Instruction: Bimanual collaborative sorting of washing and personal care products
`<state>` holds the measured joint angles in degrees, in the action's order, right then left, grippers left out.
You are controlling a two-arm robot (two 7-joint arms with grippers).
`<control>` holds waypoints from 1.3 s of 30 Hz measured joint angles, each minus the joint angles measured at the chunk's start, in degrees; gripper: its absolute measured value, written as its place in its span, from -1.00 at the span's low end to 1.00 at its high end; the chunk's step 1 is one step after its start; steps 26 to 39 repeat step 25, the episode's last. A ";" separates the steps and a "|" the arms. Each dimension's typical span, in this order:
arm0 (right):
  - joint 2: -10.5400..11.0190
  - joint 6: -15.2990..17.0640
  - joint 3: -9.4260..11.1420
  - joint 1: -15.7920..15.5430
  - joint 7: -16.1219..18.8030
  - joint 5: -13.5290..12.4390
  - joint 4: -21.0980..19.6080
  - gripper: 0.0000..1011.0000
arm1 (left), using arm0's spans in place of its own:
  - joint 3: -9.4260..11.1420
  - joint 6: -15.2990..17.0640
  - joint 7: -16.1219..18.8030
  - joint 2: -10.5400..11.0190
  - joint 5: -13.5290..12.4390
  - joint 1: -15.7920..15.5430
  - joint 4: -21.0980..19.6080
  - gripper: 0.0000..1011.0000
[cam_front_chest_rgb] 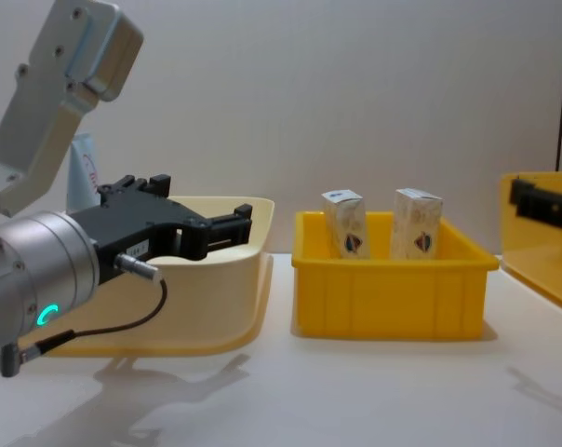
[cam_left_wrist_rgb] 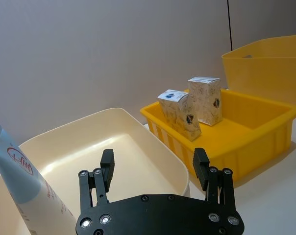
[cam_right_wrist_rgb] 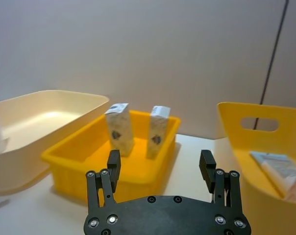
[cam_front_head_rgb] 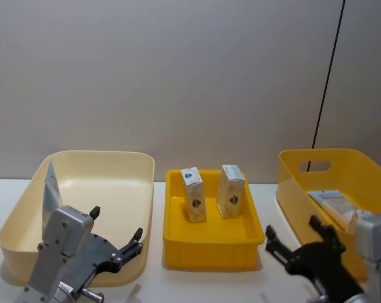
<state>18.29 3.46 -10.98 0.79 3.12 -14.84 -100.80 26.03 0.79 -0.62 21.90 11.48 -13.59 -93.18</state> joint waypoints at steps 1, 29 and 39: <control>0.33 -0.51 -0.61 -0.54 0.23 -0.52 -0.15 0.98 | 0.00 0.00 0.00 0.00 0.00 0.00 0.00 0.98; 1.05 -1.51 -1.96 -1.63 0.72 -1.63 -0.46 0.98 | 0.00 0.00 0.00 0.00 0.00 0.00 0.00 0.98; 1.05 -1.51 -1.96 -1.63 0.72 -1.63 -0.46 0.98 | 0.00 0.00 0.00 0.00 0.00 0.00 0.00 0.98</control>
